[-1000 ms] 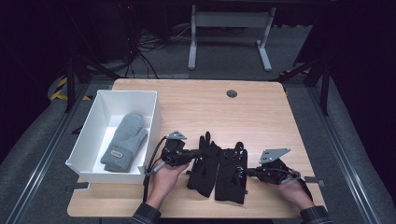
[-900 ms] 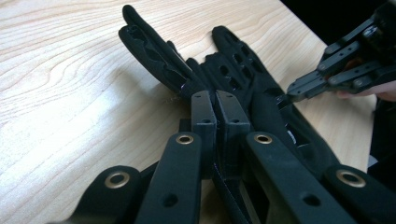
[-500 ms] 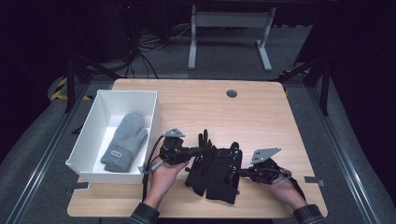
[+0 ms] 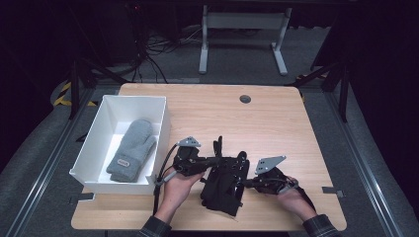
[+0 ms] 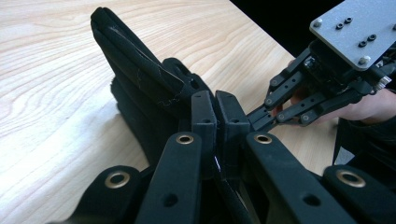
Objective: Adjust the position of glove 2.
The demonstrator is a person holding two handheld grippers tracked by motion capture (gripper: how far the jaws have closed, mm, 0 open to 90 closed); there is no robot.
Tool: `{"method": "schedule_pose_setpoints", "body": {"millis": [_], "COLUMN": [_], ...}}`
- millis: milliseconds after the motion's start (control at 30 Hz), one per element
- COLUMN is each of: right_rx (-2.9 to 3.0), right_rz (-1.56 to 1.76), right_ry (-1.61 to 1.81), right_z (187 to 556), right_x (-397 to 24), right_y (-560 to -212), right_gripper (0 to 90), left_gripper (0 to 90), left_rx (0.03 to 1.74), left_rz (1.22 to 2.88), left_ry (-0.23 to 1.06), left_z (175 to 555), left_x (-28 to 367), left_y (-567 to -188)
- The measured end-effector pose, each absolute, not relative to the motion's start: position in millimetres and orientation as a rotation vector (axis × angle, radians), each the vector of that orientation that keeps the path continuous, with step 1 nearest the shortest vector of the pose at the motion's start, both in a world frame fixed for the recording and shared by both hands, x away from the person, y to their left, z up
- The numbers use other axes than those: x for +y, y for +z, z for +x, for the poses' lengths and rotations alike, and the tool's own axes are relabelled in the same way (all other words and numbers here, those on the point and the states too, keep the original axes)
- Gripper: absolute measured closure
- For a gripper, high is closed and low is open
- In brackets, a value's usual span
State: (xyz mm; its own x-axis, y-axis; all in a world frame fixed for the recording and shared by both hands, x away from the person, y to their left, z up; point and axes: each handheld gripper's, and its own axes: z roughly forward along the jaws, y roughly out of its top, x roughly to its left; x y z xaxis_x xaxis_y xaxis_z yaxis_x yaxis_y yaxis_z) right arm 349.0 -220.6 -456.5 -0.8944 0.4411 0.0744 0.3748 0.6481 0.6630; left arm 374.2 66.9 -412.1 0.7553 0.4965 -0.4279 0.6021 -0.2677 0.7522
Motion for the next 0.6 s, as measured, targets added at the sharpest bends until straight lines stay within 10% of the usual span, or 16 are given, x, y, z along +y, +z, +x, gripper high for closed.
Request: {"method": "schedule_pose_setpoints", "body": {"millis": [600], "right_rx": [2.783], "right_rz": [0.621], "right_ry": [1.084], "right_z": [349.3], "right_x": [-194.4], "right_y": [-456.9], "right_gripper": [90.0], "left_gripper": [87.8], "left_rx": [0.814], "left_rz": [1.975], "left_ry": [-0.154], "left_z": [371.0], "left_x": [54.3], "left_y": [-420.2]}}
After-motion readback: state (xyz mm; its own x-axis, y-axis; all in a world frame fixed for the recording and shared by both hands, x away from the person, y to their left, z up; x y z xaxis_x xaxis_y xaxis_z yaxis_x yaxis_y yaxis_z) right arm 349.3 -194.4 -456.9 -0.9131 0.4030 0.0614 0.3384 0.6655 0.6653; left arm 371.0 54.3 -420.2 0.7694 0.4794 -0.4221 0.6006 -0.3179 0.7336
